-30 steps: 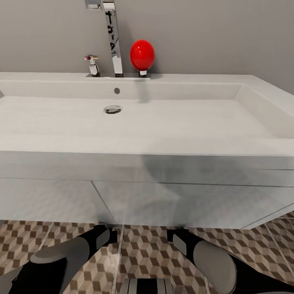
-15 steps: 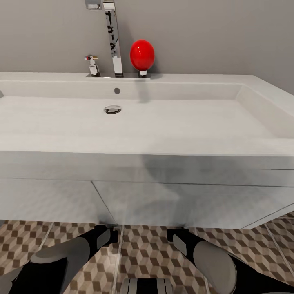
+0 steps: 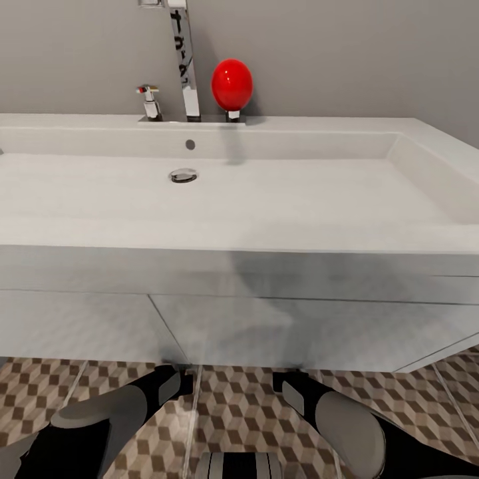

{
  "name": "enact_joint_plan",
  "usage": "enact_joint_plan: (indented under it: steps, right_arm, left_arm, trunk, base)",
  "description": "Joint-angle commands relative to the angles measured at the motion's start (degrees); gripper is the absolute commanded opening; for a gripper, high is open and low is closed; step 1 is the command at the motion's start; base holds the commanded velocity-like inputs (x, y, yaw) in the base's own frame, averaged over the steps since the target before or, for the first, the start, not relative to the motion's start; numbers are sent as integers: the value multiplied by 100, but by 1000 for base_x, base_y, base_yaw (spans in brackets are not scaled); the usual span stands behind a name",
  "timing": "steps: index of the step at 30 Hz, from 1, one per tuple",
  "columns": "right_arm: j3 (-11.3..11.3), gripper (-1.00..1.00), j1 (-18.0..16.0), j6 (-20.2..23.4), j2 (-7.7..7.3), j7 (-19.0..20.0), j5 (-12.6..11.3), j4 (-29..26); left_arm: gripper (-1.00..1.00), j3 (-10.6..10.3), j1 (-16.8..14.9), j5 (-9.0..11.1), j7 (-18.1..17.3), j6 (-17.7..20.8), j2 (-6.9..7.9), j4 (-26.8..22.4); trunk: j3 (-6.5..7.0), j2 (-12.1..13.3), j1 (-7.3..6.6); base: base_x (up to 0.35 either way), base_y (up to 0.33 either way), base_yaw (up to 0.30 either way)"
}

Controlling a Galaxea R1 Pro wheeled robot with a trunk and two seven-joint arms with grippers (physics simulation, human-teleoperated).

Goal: Take the four mousetraps from the cabinet in the bathroom and place them on the bathroom floor. Make sure all four end up on the same floor surface, and ensure that at least two of them are either under or directly next to the same bathroom sink.

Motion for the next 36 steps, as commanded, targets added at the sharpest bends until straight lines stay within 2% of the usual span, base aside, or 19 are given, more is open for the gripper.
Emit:
enact_joint_plan:
  steps: [1,36]
  right_arm:
    - [-53,-100,-14,32,-2,-10,41,-175]
    - [-53,-100,-14,15,-4,-11,39,-215]
  left_arm:
    - [-100,-17,-245,49,31,23,3,-8]
    - [-100,-17,-245,49,31,23,26,-8]
  trunk:
    - [-11,-1,-1]
    - [-276,-1,-1]
  base:
    - [0,0,2]
    - [0,0,0]
